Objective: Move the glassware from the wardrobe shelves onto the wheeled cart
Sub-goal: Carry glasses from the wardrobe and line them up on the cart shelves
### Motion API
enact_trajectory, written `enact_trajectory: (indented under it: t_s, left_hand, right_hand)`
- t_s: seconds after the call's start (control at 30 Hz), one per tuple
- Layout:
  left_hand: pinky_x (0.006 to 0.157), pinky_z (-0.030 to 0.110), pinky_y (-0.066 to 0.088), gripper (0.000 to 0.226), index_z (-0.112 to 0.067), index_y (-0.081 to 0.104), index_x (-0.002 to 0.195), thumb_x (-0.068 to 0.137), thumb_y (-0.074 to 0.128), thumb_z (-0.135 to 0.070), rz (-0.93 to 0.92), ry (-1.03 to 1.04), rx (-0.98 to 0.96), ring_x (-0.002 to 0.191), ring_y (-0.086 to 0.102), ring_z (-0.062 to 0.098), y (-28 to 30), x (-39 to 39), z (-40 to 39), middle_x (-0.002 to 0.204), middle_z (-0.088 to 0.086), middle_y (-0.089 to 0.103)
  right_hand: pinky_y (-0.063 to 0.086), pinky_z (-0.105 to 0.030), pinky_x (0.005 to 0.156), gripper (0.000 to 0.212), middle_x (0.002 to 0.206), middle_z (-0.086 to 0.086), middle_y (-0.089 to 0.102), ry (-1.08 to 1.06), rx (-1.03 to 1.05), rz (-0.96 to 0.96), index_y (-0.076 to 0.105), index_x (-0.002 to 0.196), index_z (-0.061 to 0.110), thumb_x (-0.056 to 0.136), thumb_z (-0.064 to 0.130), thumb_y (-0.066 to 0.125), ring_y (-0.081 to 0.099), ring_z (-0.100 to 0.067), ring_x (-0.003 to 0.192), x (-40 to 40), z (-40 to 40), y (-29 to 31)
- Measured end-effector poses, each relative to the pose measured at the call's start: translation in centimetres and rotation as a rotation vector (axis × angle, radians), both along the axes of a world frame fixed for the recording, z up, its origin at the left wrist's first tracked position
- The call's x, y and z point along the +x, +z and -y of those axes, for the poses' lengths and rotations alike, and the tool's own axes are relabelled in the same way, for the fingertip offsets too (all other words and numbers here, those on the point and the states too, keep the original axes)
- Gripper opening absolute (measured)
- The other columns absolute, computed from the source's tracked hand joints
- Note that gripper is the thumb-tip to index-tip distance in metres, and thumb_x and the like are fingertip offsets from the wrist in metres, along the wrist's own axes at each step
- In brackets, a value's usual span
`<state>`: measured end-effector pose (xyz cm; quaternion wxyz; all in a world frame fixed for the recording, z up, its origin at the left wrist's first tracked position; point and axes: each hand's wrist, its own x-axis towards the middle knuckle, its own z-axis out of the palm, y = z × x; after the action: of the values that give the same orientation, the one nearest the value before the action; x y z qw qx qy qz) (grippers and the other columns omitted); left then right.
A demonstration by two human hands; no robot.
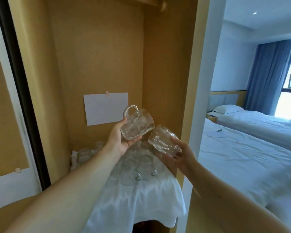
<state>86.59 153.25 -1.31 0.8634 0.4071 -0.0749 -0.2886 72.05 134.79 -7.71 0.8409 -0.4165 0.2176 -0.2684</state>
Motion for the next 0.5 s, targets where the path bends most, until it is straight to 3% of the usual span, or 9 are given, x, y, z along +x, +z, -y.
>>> enact_trajectory:
  t_s: [0.07, 0.23, 0.37, 0.5]
  left_hand:
    - [0.066, 0.047, 0.061, 0.04, -0.01, 0.062, 0.115, 0.083, 0.08, -0.027, -0.016, -0.021, -0.024, 0.09, 0.073, 0.042, -0.3, -2.1, 1.4, 0.113, 0.023, 0.068]
    - [0.071, 0.042, 0.061, 0.048, -0.013, 0.065, 0.12, 0.081, 0.079, -0.038, -0.022, -0.127, -0.027, 0.1, 0.072, 0.034, -1.3, -8.5, 5.6, 0.115, 0.016, 0.073]
    - [0.076, 0.041, 0.061, 0.058, -0.014, 0.066, 0.116, 0.068, 0.083, -0.042, 0.021, -0.221, 0.005, 0.093, 0.074, 0.03, -1.6, -13.7, 9.0, 0.097, 0.011, 0.078]
    - [0.075, 0.04, 0.06, 0.053, -0.013, 0.07, 0.117, 0.074, 0.079, -0.043, 0.043, -0.35, 0.057, 0.088, 0.075, 0.029, -2.1, -18.6, 12.8, 0.109, 0.013, 0.076]
  right_hand:
    - [0.062, -0.039, 0.063, 0.063, 0.098, -0.022, 0.076, -0.016, -0.015, 0.015, 0.067, 0.118, 0.002, 0.062, 0.02, 0.089, 0.076, -0.033, 0.086, -2.9, 0.8, 0.2]
    - [0.06, -0.049, 0.088, 0.057, 0.107, -0.027, 0.073, -0.072, 0.069, 0.082, 0.064, 0.12, 0.004, 0.071, 0.023, 0.086, 0.072, -0.039, 0.102, -11.1, 3.5, 0.1]
    - [0.052, -0.051, 0.101, 0.058, 0.125, -0.024, 0.068, -0.077, 0.14, 0.204, 0.063, 0.128, 0.006, 0.075, 0.019, 0.084, 0.067, -0.039, 0.116, -17.3, 5.2, 0.0]
    - [0.051, -0.055, 0.101, 0.052, 0.131, -0.022, 0.065, -0.114, 0.138, 0.251, 0.062, 0.129, 0.008, 0.081, 0.016, 0.079, 0.062, -0.039, 0.123, -22.9, 7.1, -0.5]
